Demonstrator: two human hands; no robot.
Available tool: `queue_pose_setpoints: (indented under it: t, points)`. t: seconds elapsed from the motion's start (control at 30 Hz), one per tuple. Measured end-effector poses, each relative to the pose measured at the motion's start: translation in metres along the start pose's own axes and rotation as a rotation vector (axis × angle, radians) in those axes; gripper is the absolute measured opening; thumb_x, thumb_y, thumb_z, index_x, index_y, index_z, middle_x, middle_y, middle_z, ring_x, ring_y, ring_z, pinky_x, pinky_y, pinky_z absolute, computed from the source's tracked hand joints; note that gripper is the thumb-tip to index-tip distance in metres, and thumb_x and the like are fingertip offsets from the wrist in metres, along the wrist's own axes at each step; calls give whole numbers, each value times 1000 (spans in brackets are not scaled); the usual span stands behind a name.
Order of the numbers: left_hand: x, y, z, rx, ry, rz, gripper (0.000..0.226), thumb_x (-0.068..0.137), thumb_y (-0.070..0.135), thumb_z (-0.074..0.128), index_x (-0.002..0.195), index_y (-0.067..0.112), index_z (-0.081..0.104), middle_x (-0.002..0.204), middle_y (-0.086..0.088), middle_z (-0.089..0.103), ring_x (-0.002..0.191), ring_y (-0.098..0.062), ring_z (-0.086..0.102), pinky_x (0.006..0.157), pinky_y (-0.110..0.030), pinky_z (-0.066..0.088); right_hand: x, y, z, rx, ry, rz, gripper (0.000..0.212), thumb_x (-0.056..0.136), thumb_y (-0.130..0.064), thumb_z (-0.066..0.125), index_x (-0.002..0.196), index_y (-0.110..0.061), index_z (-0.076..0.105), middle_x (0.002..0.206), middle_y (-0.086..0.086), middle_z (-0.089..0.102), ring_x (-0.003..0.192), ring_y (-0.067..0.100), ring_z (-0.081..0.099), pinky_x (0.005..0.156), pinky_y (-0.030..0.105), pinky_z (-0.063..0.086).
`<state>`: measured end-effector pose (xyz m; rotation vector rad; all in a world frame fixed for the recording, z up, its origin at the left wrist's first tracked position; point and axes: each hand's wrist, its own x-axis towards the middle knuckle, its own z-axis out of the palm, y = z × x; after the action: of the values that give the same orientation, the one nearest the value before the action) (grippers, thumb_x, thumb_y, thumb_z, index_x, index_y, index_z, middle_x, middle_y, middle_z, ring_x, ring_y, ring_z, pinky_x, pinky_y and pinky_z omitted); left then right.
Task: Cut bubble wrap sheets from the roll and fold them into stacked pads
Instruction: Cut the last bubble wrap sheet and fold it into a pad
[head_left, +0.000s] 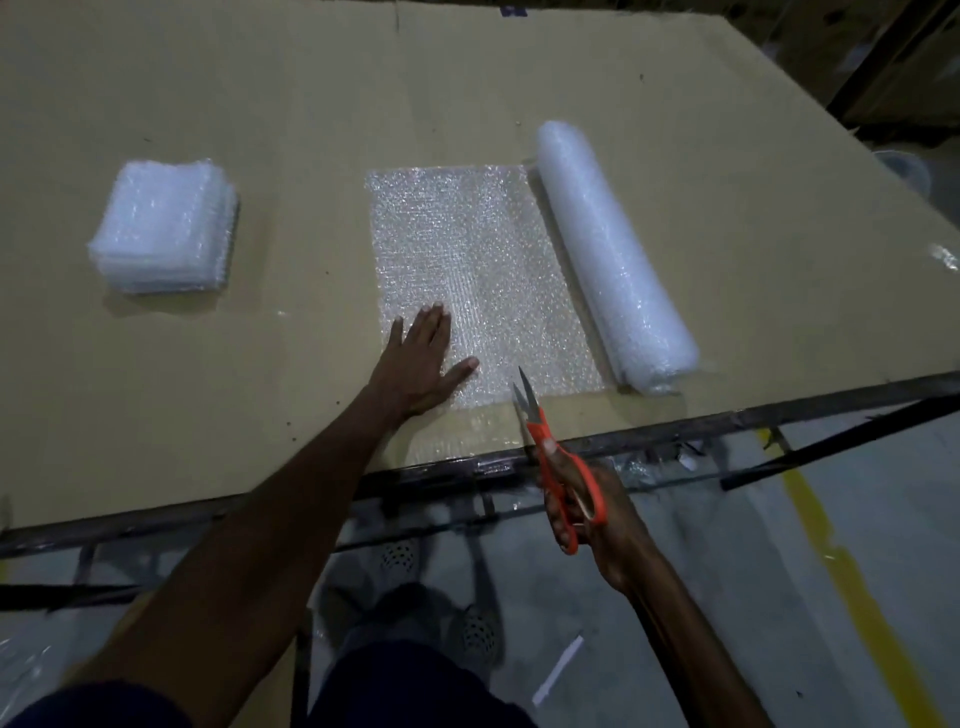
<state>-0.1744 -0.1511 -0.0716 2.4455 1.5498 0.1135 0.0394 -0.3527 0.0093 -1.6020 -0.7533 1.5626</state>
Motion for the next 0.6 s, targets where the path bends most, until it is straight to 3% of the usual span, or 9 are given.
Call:
queue_pose_setpoints:
  t: [0.23, 0.33, 0.43, 0.6]
  points:
    - [0, 6, -7, 19, 16, -28, 89, 98, 69, 15, 159, 4, 4, 167, -11, -2, 154, -22, -7, 122, -52, -8, -15, 14, -12, -33, 22, 51, 89, 64, -76, 79, 106, 2, 72, 61, 9, 53, 45, 18, 46, 45, 26, 39]
    - [0, 7, -7, -18, 21, -47, 86, 100, 65, 20, 159, 4, 6, 167, -11, -1, 154, -22, -6, 123, -49, -6, -15, 16, -12, -37, 6, 46, 84, 67, -74, 77, 114, -3, 73, 60, 7, 52, 46, 17, 45, 45, 26, 39]
    - [0, 3, -4, -26, 34, -34, 84, 101, 62, 23, 159, 3, 8, 167, -12, 1, 154, -23, -3, 124, -49, -1, -10, 13, -11, -32, 33, 62, 80, 74, -66, 76, 107, 7, 70, 60, 7, 51, 45, 17, 44, 45, 25, 37]
    - [1, 0, 0, -25, 43, -28, 85, 100, 65, 20, 158, 4, 10, 167, -13, 3, 154, -24, -1, 124, -48, 0, 0, 6, -6, -37, 43, 61, 71, 77, -60, 75, 101, 7, 70, 58, 5, 52, 44, 16, 42, 43, 25, 35]
